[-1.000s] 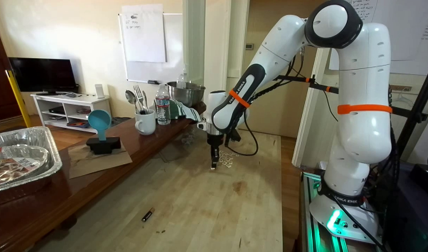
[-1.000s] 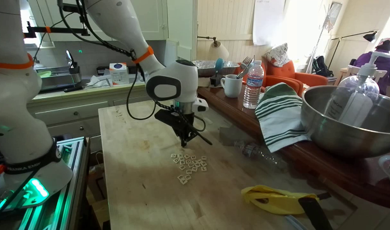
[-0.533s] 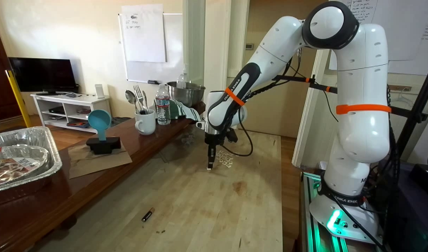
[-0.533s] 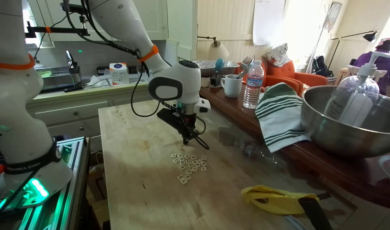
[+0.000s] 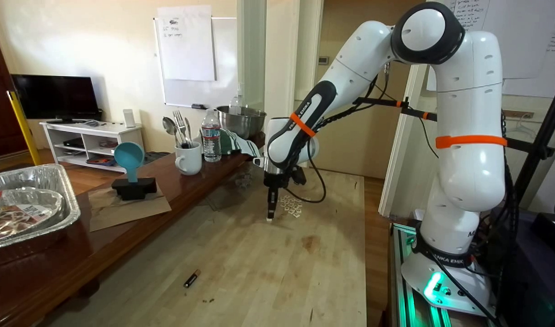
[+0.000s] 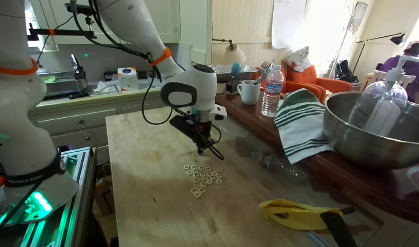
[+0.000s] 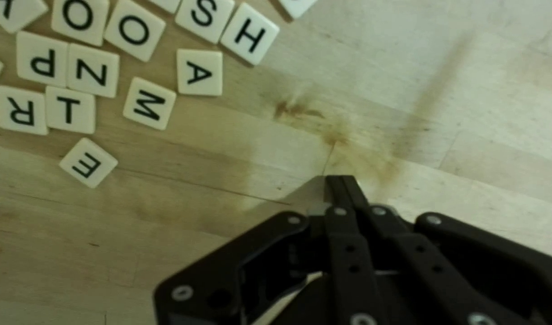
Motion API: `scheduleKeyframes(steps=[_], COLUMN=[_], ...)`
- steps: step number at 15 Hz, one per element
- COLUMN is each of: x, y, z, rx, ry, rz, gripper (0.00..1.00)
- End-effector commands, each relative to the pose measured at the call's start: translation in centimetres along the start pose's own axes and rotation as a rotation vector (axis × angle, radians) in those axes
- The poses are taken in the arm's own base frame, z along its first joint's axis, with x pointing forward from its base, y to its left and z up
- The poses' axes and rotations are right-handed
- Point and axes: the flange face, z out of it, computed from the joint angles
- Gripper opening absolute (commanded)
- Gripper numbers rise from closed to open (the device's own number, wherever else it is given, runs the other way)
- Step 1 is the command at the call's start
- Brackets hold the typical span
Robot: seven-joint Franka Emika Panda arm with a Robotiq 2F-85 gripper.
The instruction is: Move three letter tiles to the left.
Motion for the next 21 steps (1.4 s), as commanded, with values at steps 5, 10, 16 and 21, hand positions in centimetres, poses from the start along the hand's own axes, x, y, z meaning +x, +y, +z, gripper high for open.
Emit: scheduleKeyframes(steps=[5, 10, 16, 21], x=[0.3, -1.0, -3.9, -5.6], y=[-0.3, 0.5, 2.1, 3.6], z=[-4.2, -4.6, -3.3, -2.7], rx=[-0.052, -0.056, -0.058, -0.074], ry=[0.032, -0.030, -0.109, -0.099], rz=[0.021, -0.104, -0.234, -0.255], gripper=[0.00, 0.00, 0.00, 0.00])
